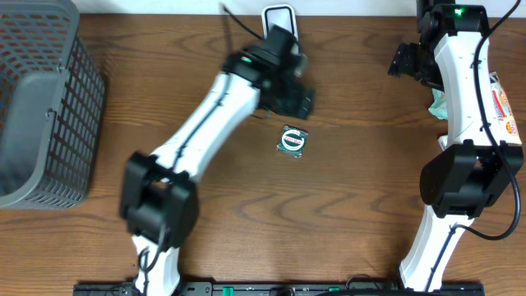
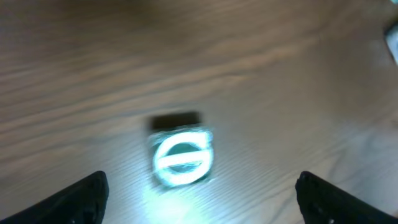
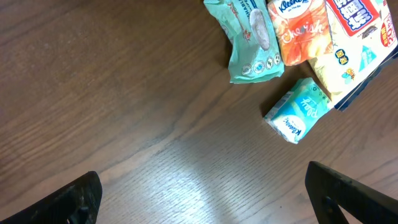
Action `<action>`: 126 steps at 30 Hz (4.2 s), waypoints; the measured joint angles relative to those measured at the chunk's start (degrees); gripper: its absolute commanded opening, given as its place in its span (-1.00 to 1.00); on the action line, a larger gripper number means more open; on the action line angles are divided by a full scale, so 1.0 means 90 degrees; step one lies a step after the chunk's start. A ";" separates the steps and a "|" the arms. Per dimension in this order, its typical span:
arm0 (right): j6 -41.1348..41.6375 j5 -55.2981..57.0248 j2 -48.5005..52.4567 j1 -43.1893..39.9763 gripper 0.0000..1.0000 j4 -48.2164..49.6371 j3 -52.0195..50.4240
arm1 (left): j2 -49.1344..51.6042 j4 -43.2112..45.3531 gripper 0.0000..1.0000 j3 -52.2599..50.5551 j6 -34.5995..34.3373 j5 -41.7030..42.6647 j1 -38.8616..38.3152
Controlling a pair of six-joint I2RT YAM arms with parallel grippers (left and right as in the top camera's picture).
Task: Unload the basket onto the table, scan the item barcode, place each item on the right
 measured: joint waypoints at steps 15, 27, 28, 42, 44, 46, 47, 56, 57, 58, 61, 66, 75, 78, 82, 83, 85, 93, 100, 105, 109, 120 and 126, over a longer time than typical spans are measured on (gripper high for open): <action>0.0005 -0.0034 0.0000 0.0000 0.99 0.0022 0.0000 | -0.0376 -0.2368 0.96 -0.0185 -0.0017 -0.1999 0.3014; 0.0243 -0.3483 0.0000 0.0129 0.99 -0.0532 -0.0068 | -0.0376 -0.2412 0.96 -0.0189 -0.0019 -0.2045 0.3383; 0.0250 -0.3572 0.0000 0.0316 0.98 -0.0498 -0.0172 | -0.0376 -0.2412 0.95 -0.0189 -0.0017 -0.2045 0.3383; 0.2055 -0.2810 -0.0015 0.3356 0.82 0.1511 -0.2987 | -0.0376 -0.2433 0.96 -0.0209 -0.0017 -0.2047 0.3383; 0.2334 -0.2749 -0.0015 0.3461 0.81 0.1902 -0.3235 | -0.0376 -0.2431 0.95 -0.0209 -0.0019 -0.2047 0.3383; 0.2460 -0.2652 -0.0015 0.3514 0.72 0.2297 -0.3427 | -0.0376 -0.2433 0.96 -0.0209 -0.0019 -0.2047 0.3383; 0.2501 -0.2596 -0.0015 0.3536 0.61 0.2470 -0.3517 | -0.0376 -0.2431 0.95 -0.0209 -0.0017 -0.2047 0.3383; 0.2319 -0.2220 -0.0095 0.3555 0.47 0.3432 -0.4073 | -0.0376 -0.2431 0.96 -0.0209 -0.0017 -0.2047 0.3383; 0.2159 -0.2205 -0.0104 0.3555 0.45 0.3453 -0.4085 | -0.0376 -0.2431 0.95 -0.0209 -0.0017 -0.2047 0.3383; 0.1889 -0.2186 -0.0107 0.3553 0.41 0.3500 -0.4087 | -0.0376 -0.2431 0.95 -0.0209 -0.0017 -0.2047 0.3383; 0.0828 -0.2157 -0.0107 0.3521 0.05 0.3419 -0.4082 | -0.0376 -0.2431 0.95 -0.0209 -0.0017 -0.2047 0.3383; -0.0032 -0.2181 -0.0104 0.3286 -0.13 0.2773 -0.3728 | -0.0376 -0.2431 0.96 -0.0209 -0.0017 -0.2047 0.3383; -0.2931 -0.1897 -0.0104 0.2982 0.42 0.1506 -0.2460 | -0.0376 -0.2429 0.96 -0.0209 -0.0017 -0.2047 0.3383; -0.3361 -0.1617 -0.0104 0.2905 0.78 0.1353 -0.2433 | -0.0376 -0.2431 0.95 -0.0209 -0.0017 -0.2047 0.3383; -0.3269 -0.1326 -0.0104 0.2764 0.99 0.1358 -0.2433 | -0.0376 -0.2431 0.95 -0.0209 -0.0017 -0.2047 0.3383; -0.3072 -0.1370 -0.0104 0.2761 0.99 0.1353 -0.2433 | -0.0376 -0.2431 0.96 -0.0209 -0.0017 -0.2047 0.3383; -0.2642 -0.1557 -0.0104 0.2761 0.99 0.1350 -0.2433 | -0.0376 -0.2431 0.96 -0.0209 -0.0017 -0.2047 0.3383; 0.1479 -0.2152 -0.0104 0.2946 0.99 0.1894 -0.2810 | -0.0376 -0.2431 0.96 -0.0209 -0.0017 -0.2047 0.3383; 0.2608 -0.2055 -0.0104 0.3060 0.63 0.2994 -0.3713 | -0.0376 -0.2431 0.96 -0.0209 -0.0019 -0.2047 0.3383; 0.2433 -0.2040 -0.0104 0.3060 0.50 0.3361 -0.4070 | -0.0376 -0.2431 0.95 -0.0209 -0.0017 -0.2047 0.3383; 0.1472 -0.2198 -0.0104 0.3031 0.43 0.3130 -0.4019 | -0.0376 -0.2431 0.95 -0.0209 -0.0017 -0.2047 0.3383; -0.2487 -0.4022 -0.0107 0.2188 0.44 0.1243 -0.2521 | -0.0376 -0.2429 0.96 -0.0209 -0.0017 -0.2047 0.3383; -0.1236 -0.3254 -0.0107 0.1962 0.90 0.1307 -0.2528 | -0.0376 -0.2431 0.96 -0.0209 -0.0017 -0.2047 0.3383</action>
